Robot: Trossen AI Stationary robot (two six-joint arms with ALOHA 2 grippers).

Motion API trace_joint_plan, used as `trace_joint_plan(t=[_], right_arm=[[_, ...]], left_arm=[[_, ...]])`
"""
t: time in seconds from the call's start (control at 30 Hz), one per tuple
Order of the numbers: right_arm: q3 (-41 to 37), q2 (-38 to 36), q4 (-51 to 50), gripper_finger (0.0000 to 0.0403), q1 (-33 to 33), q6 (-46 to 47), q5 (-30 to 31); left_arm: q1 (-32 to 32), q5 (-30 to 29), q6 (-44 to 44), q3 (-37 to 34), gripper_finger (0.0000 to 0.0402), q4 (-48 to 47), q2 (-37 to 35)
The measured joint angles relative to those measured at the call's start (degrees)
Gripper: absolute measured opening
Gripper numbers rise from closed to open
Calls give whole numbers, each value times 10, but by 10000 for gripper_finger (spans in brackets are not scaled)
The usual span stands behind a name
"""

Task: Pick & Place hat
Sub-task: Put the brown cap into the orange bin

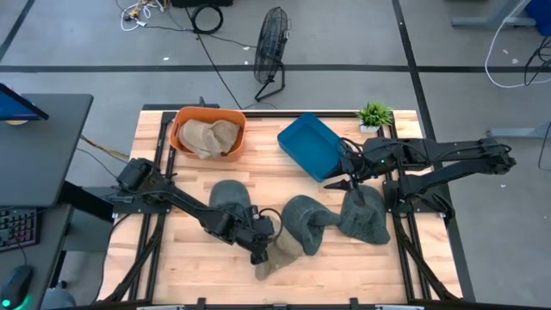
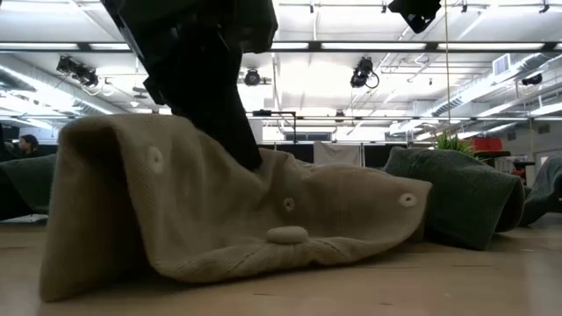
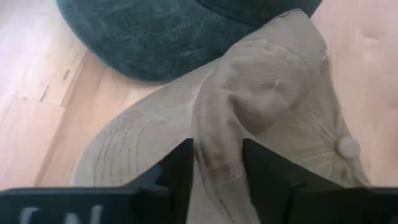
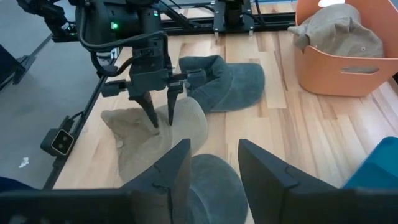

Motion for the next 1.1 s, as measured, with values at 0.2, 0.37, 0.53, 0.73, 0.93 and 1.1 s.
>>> trace_joint_plan(t=[0.2, 0.37, 0.53, 0.73, 0.93, 1.1], right_arm=[[0, 0, 0, 137, 0, 0, 0], [0, 0, -1, 137, 0, 0, 0], [0, 0, -1, 137, 0, 0, 1], [0, 0, 3, 137, 0, 0, 1], [0, 0, 7, 137, 0, 0, 1], [0, 0, 10, 137, 0, 0, 1]], left_arm=[[7, 2, -32, 0, 14, 0, -4], [8, 4, -72, 26, 8, -8, -7], [9, -36, -77, 79, 7, -46, -41], [40, -126, -223, 170, 6, -311, -93], [101, -163, -329, 225, 7, -521, -144], [167, -165, -325, 229, 7, -601, -176]])
